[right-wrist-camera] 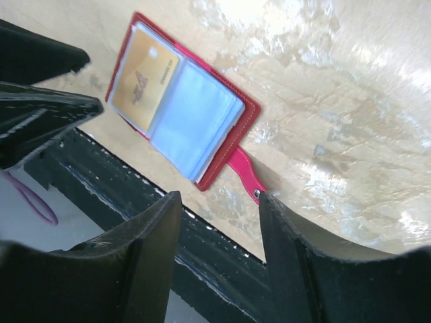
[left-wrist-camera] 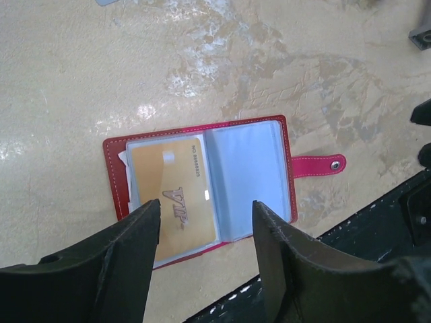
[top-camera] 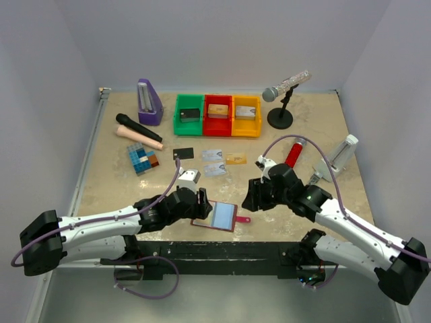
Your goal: Take the credit cards out of the card holder
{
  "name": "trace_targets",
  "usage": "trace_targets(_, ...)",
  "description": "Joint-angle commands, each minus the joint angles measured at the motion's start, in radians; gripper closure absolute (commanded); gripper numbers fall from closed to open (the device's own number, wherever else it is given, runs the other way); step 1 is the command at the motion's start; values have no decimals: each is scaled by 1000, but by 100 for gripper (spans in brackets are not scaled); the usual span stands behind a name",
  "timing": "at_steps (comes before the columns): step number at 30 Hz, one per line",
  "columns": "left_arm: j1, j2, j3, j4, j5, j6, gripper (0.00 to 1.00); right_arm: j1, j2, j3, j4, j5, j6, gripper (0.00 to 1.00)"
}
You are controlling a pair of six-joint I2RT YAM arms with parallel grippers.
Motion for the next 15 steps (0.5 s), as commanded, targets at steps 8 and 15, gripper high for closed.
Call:
trace_targets(8,112,-128,-158,234,89,-29,69,3,83,-88,483,-241,204,54)
trace_targets(15,140,-59,-153,268,112,-10,100,24,351,-113,796,-323,344,60)
